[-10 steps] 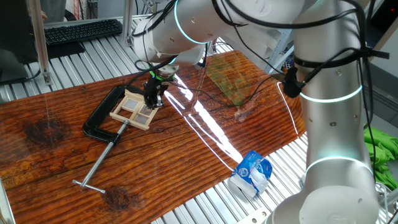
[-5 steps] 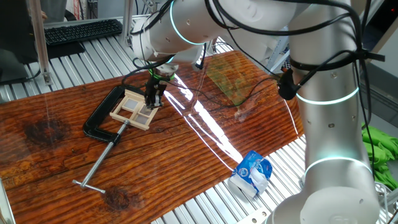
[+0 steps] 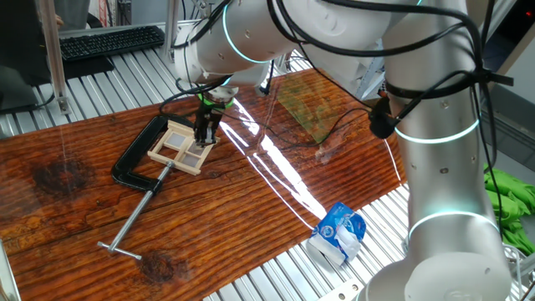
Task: Open a sliding window
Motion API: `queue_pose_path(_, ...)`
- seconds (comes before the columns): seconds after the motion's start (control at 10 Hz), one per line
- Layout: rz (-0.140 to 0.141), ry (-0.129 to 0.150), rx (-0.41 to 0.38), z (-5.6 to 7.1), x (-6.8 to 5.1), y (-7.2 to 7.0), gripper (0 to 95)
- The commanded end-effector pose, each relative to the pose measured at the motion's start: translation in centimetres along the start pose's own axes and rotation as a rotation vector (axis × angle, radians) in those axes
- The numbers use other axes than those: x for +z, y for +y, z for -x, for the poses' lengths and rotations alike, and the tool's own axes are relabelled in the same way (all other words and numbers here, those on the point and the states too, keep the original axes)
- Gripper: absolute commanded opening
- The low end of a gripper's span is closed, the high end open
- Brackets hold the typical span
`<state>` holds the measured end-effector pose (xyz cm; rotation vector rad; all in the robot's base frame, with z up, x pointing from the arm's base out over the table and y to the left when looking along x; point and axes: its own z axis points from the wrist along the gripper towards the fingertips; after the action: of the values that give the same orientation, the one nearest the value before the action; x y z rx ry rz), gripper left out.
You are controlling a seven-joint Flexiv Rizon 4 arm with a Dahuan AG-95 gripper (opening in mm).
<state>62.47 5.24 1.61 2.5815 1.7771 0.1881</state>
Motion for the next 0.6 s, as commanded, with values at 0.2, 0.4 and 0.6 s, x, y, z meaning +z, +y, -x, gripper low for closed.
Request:
queue_pose_path(0.2, 0.004, -0.008, 0.032, 0.01, -0.03, -0.08, 0.0)
queue_pose_path(0.4, 0.006, -0.014, 0.062, 0.01, -0.03, -0.08, 0.0)
queue_pose_path(0.6, 0.01, -0.018, 0.11, 0.02, -0.03, -0.09, 0.0)
